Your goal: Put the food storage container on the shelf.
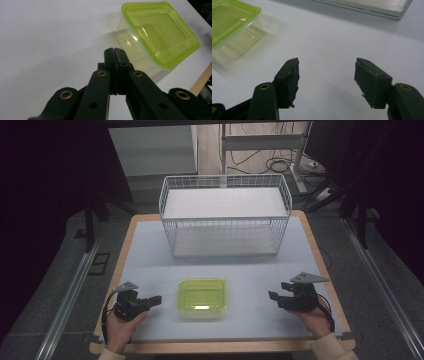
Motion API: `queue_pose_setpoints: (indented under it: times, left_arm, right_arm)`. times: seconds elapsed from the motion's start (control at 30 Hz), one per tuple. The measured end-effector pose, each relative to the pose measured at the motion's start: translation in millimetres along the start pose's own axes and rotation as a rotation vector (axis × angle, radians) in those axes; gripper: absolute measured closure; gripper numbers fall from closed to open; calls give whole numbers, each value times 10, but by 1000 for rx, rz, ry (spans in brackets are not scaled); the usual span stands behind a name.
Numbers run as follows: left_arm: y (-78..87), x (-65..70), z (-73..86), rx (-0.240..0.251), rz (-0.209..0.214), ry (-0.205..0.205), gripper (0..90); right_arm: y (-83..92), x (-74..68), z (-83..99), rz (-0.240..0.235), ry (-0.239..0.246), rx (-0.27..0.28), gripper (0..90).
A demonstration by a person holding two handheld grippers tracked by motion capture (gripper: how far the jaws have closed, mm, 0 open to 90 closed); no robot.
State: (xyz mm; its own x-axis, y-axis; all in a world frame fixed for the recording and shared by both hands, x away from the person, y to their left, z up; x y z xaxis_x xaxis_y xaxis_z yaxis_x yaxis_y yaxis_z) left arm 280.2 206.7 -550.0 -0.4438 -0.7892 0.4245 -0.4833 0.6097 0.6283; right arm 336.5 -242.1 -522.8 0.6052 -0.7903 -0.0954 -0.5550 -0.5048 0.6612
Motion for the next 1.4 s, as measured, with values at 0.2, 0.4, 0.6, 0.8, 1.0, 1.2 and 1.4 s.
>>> queue_pose_setpoints:
  times: [0.2, 0.4, 0.6, 0.8, 1.0, 1.2, 1.4]
  left_arm:
    - [-168, 73, -54, -41, 24, -13, 900]
    - [-254, 149, -53, -74, 39, -30, 900]
    - [-313, 178, -60, -88, 42, -32, 900]
    - [-354, 213, -60, -101, 48, -39, 900]
    - [-451, 290, -98, -116, 55, -54, 900]
    - [-552, 377, -158, -125, 60, -65, 900]
    - [-670, 448, -204, -137, 64, -75, 900]
  right_arm:
    - [0, 19, 0, 9, -8, -3, 365]
    - [6, 22, -3, 14, -4, 3, 364]
    - [5, 29, -10, 17, -7, 5, 364]
    - [9, 27, -19, 18, -7, 8, 364]
    - [8, 23, -22, 17, -6, 8, 364]
    - [20, 26, -27, 16, -9, 10, 364]
    - [28, 21, -31, 15, -11, 11, 363]
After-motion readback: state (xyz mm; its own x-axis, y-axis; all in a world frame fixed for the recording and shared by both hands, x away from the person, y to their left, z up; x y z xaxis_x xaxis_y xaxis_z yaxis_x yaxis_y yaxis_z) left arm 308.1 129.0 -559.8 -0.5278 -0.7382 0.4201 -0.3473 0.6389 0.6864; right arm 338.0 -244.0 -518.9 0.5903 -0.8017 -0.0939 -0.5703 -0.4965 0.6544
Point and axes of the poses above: each handheld gripper's, and its own axes: y roughly backward along the jaws, z roughly out of its underside, x roughly to its right, the point moved 5 cm from there along -y, roughly forward along the jaws, and after that the axes turned 2 degrees about -x, right-handed, at the moved point
